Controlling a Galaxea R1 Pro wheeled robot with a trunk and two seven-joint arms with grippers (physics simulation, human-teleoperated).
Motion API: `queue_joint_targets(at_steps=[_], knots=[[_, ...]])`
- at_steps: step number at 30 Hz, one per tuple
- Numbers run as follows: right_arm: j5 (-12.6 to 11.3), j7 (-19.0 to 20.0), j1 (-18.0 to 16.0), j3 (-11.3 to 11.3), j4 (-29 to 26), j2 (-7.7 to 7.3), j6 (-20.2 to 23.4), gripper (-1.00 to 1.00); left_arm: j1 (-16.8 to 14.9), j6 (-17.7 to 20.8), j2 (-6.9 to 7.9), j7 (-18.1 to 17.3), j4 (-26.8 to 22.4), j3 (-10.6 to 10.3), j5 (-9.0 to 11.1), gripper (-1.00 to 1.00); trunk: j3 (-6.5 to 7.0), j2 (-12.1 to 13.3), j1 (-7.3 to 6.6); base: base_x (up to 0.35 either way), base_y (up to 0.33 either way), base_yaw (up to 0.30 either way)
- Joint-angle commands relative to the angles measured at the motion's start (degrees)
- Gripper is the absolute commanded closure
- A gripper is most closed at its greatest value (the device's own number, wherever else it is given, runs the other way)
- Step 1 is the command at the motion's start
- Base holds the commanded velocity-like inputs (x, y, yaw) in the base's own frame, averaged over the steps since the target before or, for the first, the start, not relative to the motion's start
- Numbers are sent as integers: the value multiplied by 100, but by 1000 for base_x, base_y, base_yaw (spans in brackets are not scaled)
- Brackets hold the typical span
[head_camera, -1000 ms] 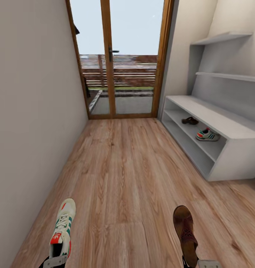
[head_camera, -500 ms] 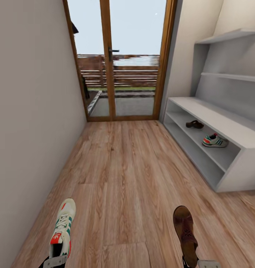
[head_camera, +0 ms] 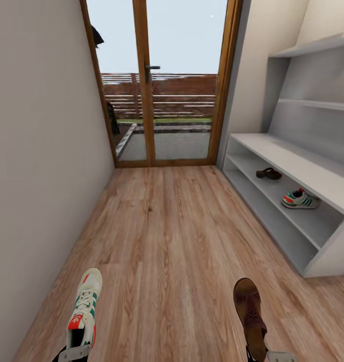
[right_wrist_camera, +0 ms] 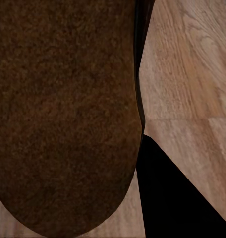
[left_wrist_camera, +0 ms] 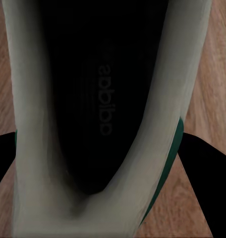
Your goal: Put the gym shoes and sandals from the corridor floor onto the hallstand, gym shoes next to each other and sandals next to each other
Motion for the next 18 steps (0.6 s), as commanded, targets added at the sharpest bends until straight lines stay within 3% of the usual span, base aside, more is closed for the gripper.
queue_joint_targets(at_steps=[1, 18], knots=[[40, -8, -4, -28, 4, 3, -15, 100, -5, -22, -5, -33, 3, 48, -56, 100, -4, -2, 2, 338, 0, 0], [32, -10, -4, -29, -3, 3, -15, 100, -5, -22, -5, -33, 3, 49, -56, 100, -4, -2, 2, 338, 0, 0]])
